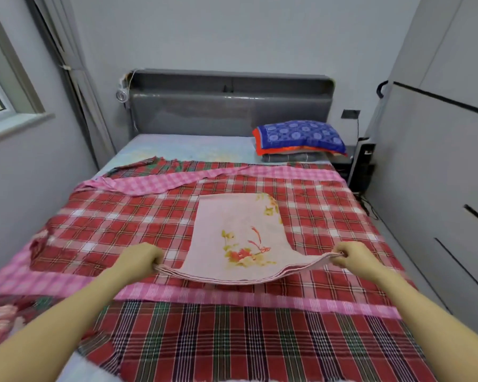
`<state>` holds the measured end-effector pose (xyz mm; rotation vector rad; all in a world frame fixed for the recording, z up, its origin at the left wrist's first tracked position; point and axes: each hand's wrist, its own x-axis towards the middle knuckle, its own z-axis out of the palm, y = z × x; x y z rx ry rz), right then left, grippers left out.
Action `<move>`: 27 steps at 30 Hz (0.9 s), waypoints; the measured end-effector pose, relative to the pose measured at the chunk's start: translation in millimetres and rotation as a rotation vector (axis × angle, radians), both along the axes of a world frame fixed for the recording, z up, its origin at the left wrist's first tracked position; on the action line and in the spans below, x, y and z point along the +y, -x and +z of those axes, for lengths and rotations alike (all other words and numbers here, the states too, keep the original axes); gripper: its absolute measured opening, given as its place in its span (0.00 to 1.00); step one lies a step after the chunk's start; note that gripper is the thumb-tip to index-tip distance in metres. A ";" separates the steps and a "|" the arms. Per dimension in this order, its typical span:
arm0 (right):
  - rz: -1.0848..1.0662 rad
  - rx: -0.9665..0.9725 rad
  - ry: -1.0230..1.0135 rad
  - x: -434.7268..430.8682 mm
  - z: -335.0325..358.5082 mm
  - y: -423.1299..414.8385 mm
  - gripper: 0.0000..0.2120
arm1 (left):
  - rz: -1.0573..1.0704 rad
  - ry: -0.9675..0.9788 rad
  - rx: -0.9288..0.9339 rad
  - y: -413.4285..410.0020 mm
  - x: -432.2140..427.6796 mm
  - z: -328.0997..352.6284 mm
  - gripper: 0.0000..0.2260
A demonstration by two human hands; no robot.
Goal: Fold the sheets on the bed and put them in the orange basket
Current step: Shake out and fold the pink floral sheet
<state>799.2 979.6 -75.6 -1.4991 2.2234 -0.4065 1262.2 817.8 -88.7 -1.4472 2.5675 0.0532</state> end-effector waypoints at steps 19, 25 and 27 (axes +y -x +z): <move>0.293 -0.434 -0.650 193.1 12.8 -1.5 0.04 | 0.304 -0.969 0.136 -78.4 213.1 41.8 0.06; 0.050 -0.203 -0.331 156.4 -53.7 -25.1 0.09 | 0.445 -0.179 0.256 -52.0 186.2 -43.8 0.03; -0.015 -0.078 -0.282 128.4 -78.3 -29.4 0.10 | 0.514 -0.110 0.330 -40.9 165.9 -68.4 0.03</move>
